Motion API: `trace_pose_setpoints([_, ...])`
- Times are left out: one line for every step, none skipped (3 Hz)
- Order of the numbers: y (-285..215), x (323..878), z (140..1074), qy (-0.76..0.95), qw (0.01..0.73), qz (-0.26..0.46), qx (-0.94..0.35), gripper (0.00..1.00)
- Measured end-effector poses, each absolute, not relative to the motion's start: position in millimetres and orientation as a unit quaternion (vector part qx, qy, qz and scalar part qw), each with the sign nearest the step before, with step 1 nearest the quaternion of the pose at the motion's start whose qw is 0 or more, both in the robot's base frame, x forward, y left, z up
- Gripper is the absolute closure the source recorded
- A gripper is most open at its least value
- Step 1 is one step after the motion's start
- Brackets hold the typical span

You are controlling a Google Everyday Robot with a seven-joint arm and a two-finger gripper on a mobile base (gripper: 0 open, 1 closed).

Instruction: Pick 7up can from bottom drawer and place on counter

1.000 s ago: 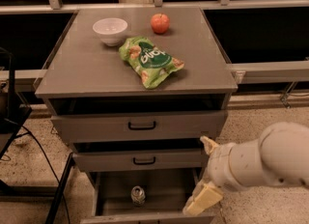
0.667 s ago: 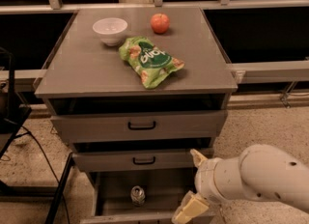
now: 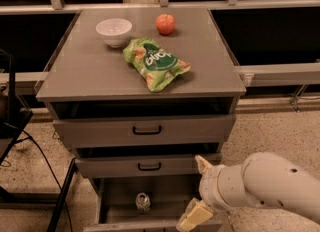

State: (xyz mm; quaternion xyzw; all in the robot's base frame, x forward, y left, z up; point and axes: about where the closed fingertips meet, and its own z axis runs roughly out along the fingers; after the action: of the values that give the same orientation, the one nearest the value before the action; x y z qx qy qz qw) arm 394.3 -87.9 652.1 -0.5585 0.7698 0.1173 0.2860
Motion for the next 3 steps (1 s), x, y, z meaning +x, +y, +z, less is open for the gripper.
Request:
trace_pose_setpoints([-88,409,625,0.763,0.288,0.107,-0.57,0.0])
trace_pose_setpoints([-91,418,608,0.758,0.288,0.101,-0.577,0.0])
trace_pose_setpoints([-94,428,586,0.748,0.304,0.107,-0.581,0.0])
